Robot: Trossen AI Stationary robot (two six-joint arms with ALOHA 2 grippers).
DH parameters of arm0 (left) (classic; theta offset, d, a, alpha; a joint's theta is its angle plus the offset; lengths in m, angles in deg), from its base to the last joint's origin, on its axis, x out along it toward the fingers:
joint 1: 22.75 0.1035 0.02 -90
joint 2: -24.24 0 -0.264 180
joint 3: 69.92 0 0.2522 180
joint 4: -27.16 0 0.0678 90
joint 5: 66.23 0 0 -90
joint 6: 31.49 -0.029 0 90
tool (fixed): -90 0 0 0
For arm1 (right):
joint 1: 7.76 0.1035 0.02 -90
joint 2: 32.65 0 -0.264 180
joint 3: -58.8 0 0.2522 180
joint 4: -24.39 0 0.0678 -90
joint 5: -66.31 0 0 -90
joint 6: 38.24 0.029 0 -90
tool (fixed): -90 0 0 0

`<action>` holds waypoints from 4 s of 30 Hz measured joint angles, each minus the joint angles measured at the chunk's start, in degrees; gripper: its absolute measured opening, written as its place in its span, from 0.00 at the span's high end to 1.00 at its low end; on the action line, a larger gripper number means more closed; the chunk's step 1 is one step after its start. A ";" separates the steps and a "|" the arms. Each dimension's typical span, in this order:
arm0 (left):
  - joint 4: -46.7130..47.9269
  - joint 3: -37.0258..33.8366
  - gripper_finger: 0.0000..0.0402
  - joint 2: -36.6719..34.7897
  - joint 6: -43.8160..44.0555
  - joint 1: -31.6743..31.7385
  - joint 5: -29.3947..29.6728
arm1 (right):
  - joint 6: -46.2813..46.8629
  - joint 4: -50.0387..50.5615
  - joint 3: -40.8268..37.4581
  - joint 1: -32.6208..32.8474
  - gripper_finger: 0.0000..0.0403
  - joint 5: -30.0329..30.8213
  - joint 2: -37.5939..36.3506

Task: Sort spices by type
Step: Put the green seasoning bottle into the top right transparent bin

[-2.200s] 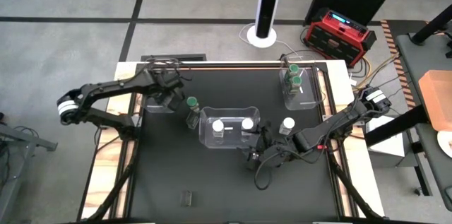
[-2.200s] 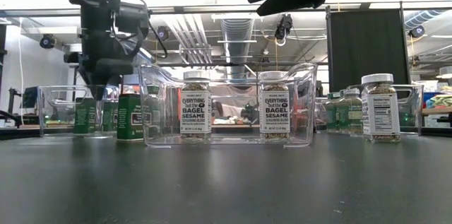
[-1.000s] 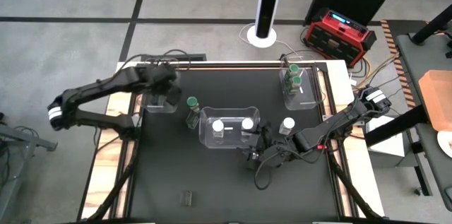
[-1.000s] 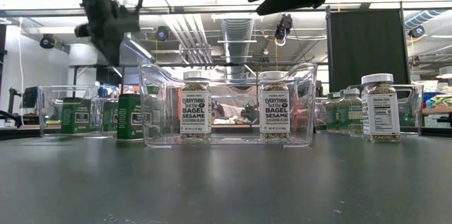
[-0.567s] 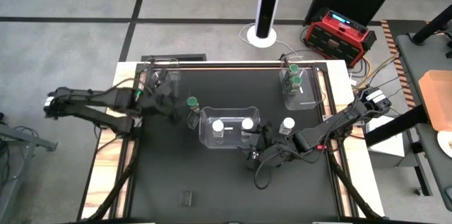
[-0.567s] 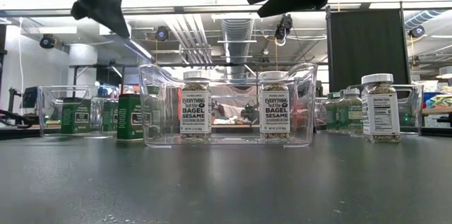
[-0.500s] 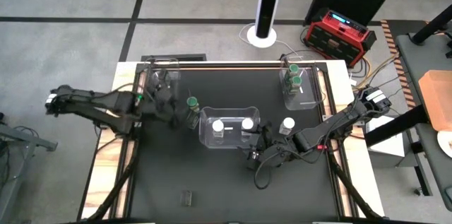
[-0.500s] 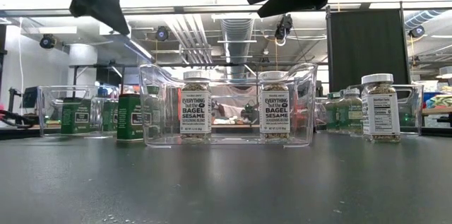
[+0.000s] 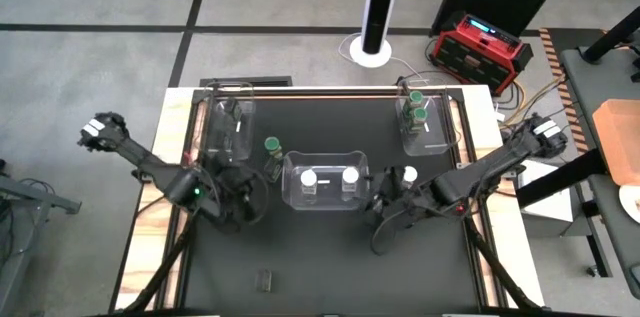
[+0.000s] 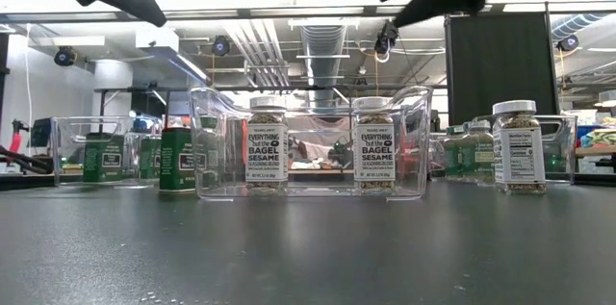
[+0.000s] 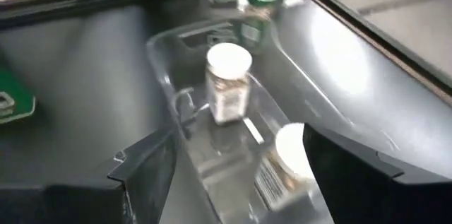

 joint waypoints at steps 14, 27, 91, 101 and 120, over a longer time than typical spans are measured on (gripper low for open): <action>-0.53 0.39 1.00 5.29 0.51 -1.97 0.63 | 13.06 25.49 11.35 -0.33 0.30 -9.27 0.31; -7.39 1.59 1.00 6.48 1.40 -7.18 -20.28 | 15.65 39.07 19.11 -0.10 0.33 -22.06 6.77; -0.57 7.58 0.70 5.68 -74.89 56.22 -57.57 | 19.57 65.74 31.77 0.79 0.34 -20.10 8.24; -2.59 7.06 0.31 10.04 -75.67 56.20 -55.56 | 19.70 65.46 31.77 0.79 0.31 -20.10 8.26; -4.56 7.06 0.27 17.63 -79.23 56.98 -51.05 | 19.70 65.24 31.70 0.79 0.32 -19.99 8.30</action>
